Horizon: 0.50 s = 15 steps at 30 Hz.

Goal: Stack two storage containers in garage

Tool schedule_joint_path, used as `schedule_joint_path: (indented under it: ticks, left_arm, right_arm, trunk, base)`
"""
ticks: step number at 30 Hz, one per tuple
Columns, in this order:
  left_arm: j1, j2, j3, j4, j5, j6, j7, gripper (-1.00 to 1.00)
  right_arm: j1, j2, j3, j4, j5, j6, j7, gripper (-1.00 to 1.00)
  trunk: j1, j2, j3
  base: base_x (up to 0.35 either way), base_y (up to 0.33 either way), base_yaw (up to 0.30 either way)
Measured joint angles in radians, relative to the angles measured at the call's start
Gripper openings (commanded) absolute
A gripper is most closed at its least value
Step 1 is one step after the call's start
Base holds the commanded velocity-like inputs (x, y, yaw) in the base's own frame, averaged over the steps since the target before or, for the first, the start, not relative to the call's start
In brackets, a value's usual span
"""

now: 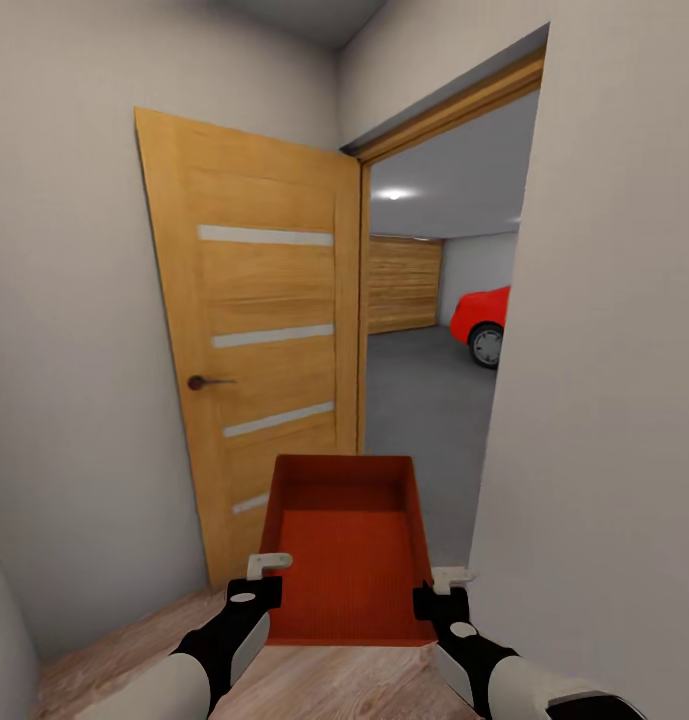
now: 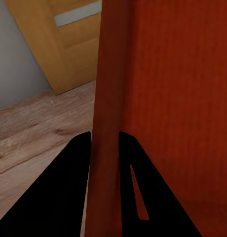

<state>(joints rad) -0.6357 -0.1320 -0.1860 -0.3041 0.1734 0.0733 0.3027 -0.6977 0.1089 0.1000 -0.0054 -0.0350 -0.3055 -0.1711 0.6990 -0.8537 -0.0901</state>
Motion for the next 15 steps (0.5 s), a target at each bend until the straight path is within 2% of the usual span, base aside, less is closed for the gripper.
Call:
schedule_joint_path:
  ticks: [3, 6, 15]
  left_arm:
    - [0.000, 0.000, 0.000, 0.001, 0.000, -0.001, 0.000, -1.00]
    - [0.000, 0.000, 0.000, 0.000, 0.001, -0.001, 0.000, -1.00]
    - [0.000, 0.000, -0.002, 0.000, 0.001, 0.000, 0.001, -1.00]
  right_arm:
    - [0.000, 0.000, 0.000, 0.000, 0.000, 0.000, 0.000, -1.00]
    - [0.000, 0.000, 0.000, 0.000, -0.001, 0.000, 0.001, -1.00]
    - [0.000, 0.000, 0.000, 0.000, 0.000, 0.000, 0.001, -1.00]
  trunk:
    - [0.000, 0.000, 0.000]
    - [0.000, 0.000, 0.000]
    - [0.000, 0.000, 0.000]
  base:
    - [0.002, 0.000, -0.277]
    - [0.085, 0.071, -0.142]
    - [0.195, 0.215, -0.024]
